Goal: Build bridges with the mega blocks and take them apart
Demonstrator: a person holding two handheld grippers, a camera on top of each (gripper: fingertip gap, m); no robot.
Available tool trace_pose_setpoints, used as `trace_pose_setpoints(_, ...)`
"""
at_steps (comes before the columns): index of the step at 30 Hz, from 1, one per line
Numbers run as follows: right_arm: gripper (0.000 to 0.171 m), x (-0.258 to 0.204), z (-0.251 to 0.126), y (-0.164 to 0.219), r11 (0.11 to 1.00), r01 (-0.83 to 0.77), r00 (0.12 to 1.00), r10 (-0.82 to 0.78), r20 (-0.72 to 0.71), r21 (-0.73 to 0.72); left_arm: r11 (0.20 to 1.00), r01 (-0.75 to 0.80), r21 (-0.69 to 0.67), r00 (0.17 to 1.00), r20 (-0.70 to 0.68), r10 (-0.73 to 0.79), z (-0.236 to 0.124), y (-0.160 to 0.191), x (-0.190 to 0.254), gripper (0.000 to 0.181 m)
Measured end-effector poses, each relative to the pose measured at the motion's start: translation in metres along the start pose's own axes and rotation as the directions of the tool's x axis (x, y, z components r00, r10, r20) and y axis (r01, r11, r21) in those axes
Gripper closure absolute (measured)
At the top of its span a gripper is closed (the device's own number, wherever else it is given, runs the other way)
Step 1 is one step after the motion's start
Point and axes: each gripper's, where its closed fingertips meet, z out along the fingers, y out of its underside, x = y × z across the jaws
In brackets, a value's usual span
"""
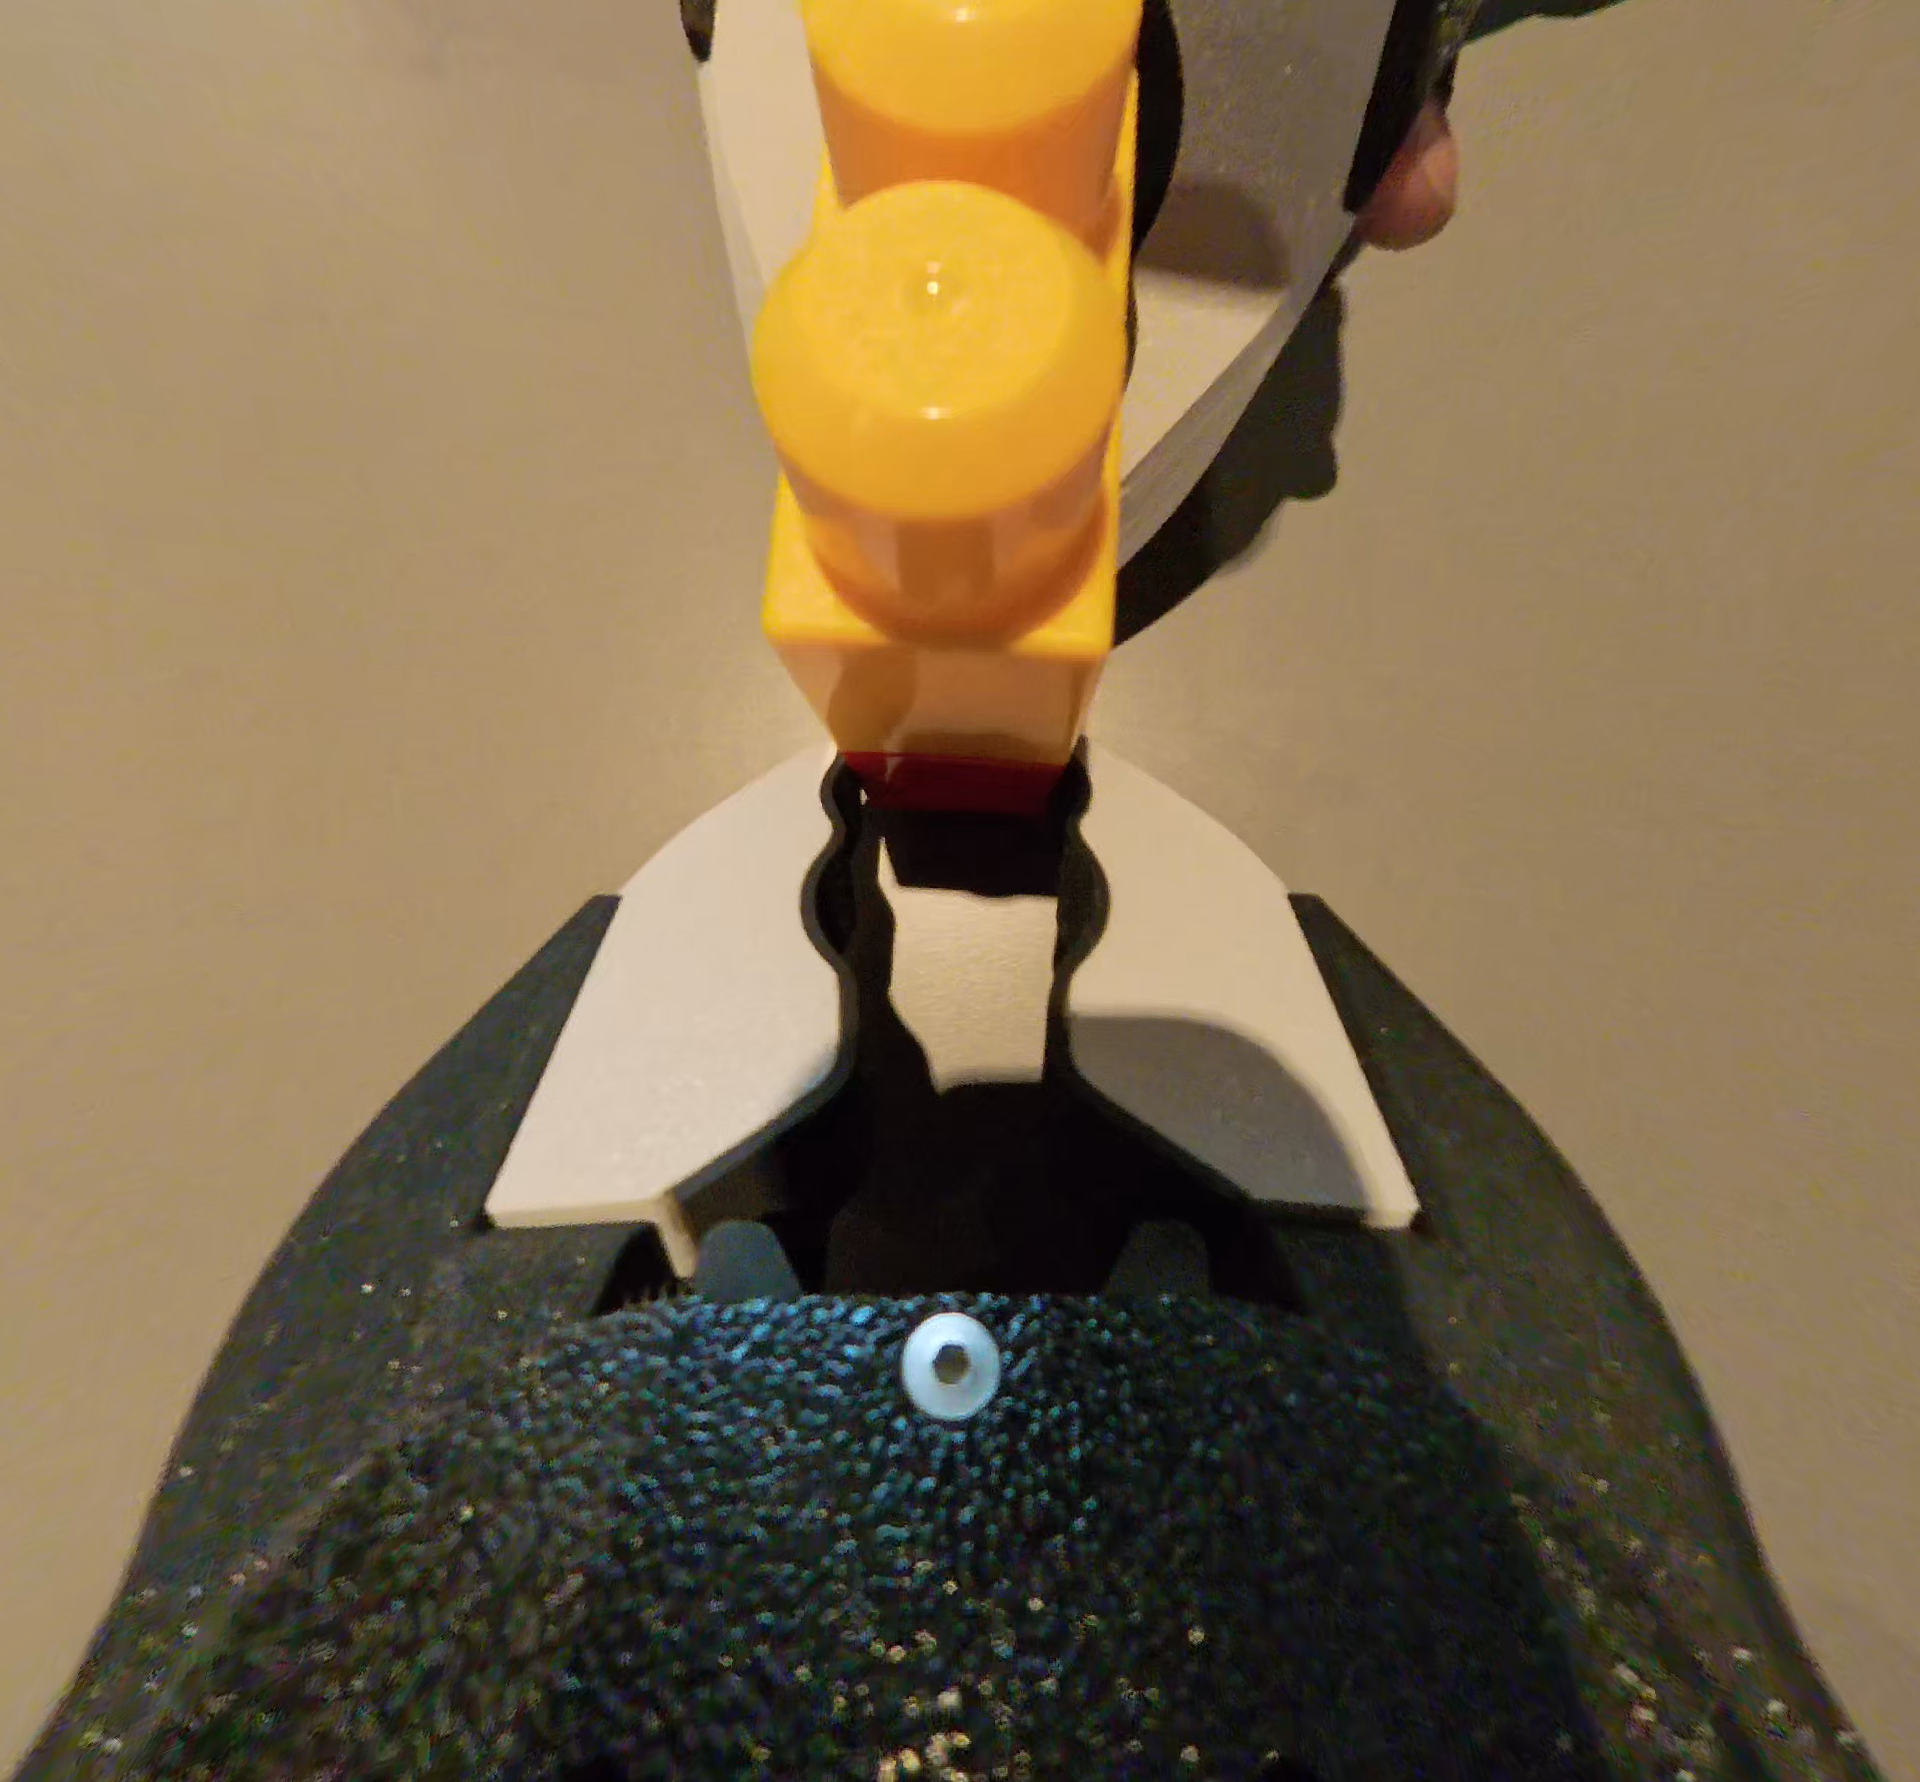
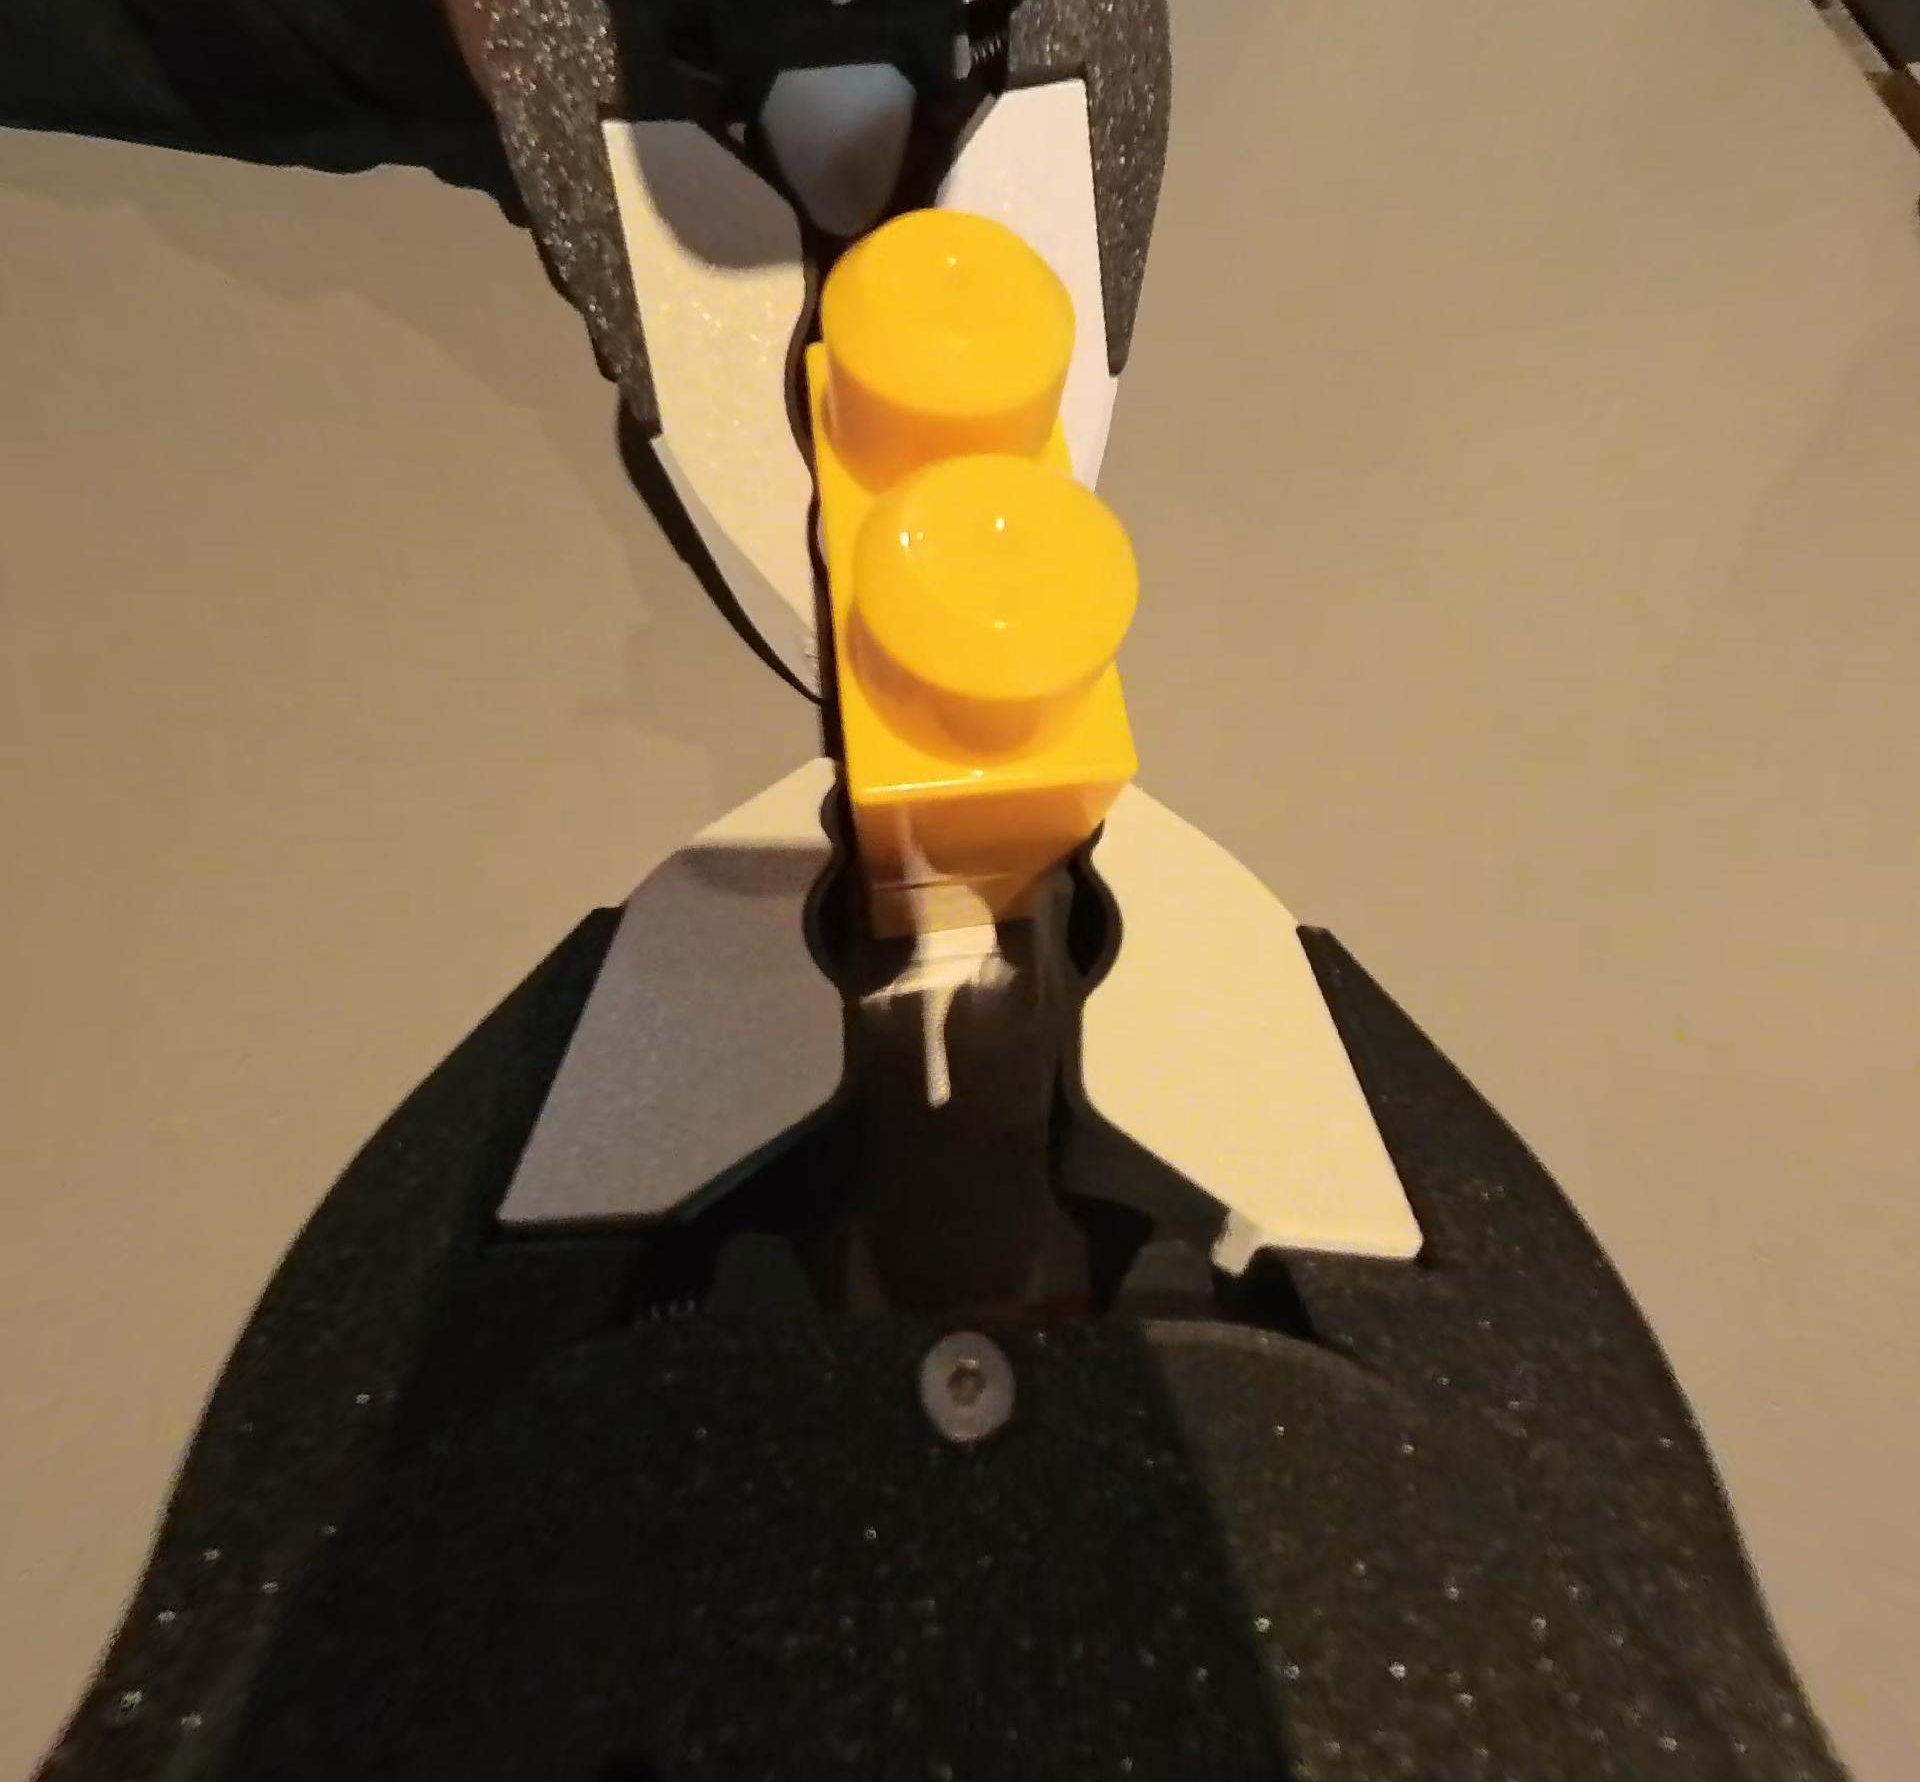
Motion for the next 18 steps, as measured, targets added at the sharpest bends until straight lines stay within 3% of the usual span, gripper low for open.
trace_pose_setpoints(18, 0.133, 0.0044, 0.0005, 0.0003, 1.000, -0.029, 0.999, 0.029, -0.017, -0.004, 0.999, 0.042, -0.003, 0.999, 0.032, -0.042, 0.0010, -0.0006, -0.0036, 0.146)
